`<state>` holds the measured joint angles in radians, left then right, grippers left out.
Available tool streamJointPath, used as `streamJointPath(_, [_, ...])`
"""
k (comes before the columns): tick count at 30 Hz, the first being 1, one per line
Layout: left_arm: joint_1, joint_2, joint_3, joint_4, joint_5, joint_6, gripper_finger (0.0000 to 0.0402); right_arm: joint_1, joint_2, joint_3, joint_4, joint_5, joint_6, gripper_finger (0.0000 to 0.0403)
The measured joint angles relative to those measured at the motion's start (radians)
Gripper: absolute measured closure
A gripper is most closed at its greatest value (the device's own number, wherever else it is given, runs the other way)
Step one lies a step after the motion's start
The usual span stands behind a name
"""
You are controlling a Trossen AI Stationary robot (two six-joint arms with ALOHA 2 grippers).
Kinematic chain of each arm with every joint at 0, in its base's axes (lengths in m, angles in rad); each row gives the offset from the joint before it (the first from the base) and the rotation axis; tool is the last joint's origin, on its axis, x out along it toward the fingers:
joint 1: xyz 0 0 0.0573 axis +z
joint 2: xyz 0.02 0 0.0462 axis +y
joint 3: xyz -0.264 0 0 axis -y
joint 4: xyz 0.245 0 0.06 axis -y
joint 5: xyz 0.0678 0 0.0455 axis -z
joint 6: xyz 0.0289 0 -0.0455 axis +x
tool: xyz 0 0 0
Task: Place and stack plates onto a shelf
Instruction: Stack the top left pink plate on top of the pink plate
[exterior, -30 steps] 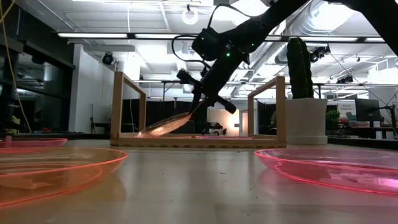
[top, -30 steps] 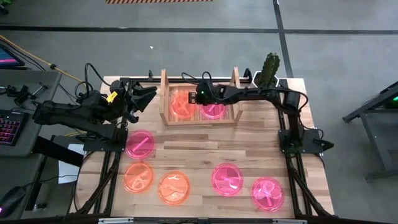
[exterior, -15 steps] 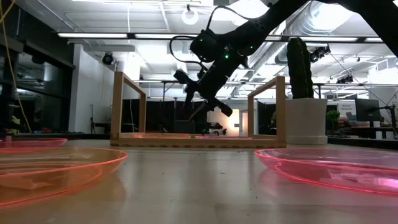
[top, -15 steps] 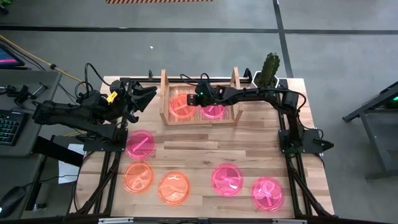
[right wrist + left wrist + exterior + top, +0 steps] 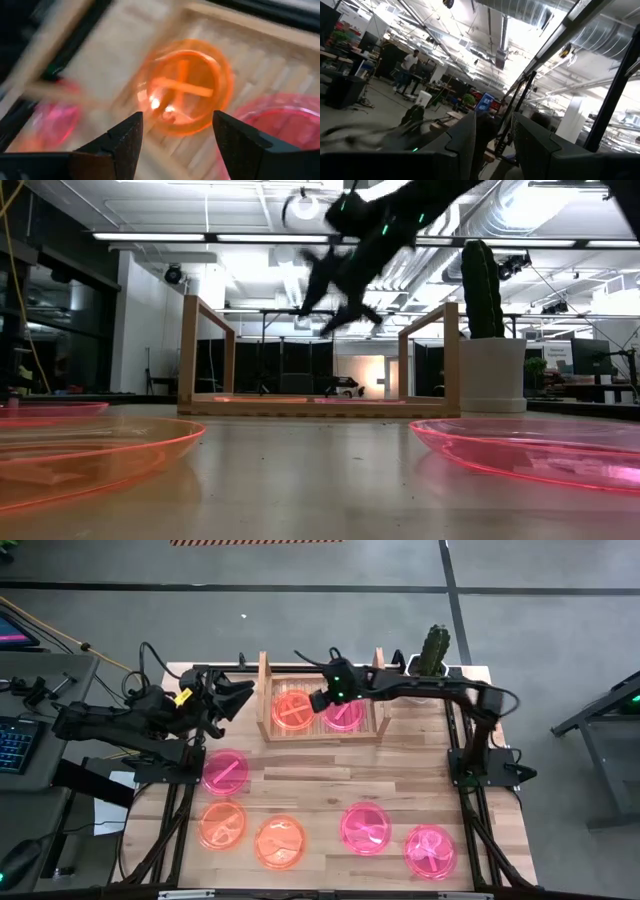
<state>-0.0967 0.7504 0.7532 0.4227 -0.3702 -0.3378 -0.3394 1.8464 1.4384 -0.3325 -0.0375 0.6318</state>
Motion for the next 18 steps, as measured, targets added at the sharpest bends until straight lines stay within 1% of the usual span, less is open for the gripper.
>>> streamJointPath(3, [0.0,0.0,0.0,-0.024,0.0,0.0,0.0286,0.045,-0.114,0.0,-0.067,-0.025,-0.11,0.018])
streamJointPath(6, [0.0,0.001,0.0,-0.055,0.0,0.0,0.0286,0.105,-0.239,-0.032,-0.095,-0.016,-0.197,0.018])
streamJointPath(9, [0.0,0.001,0.0,-0.093,0.0,-0.001,0.0286,0.16,-0.374,-0.127,-0.093,0.014,-0.21,0.018])
streamJointPath(11, [0.0,0.003,0.0,-0.125,0.0,-0.001,0.0286,0.192,-0.467,-0.216,-0.079,0.035,-0.18,0.018])
streamJointPath(14, [0.0,0.004,0.0,-0.181,0.0,0.0,0.0286,0.249,-0.612,-0.362,0.034,0.045,-0.113,0.018])
streamJointPath(16, [0.0,0.012,0.0,-0.212,0.0,0.0,0.0286,0.288,-0.694,-0.449,0.158,0.051,-0.067,0.018])
streamJointPath(18, [0.0,0.019,-0.001,-0.24,0.0,0.001,0.0286,0.322,-0.758,-0.523,0.288,0.083,-0.046,0.018])
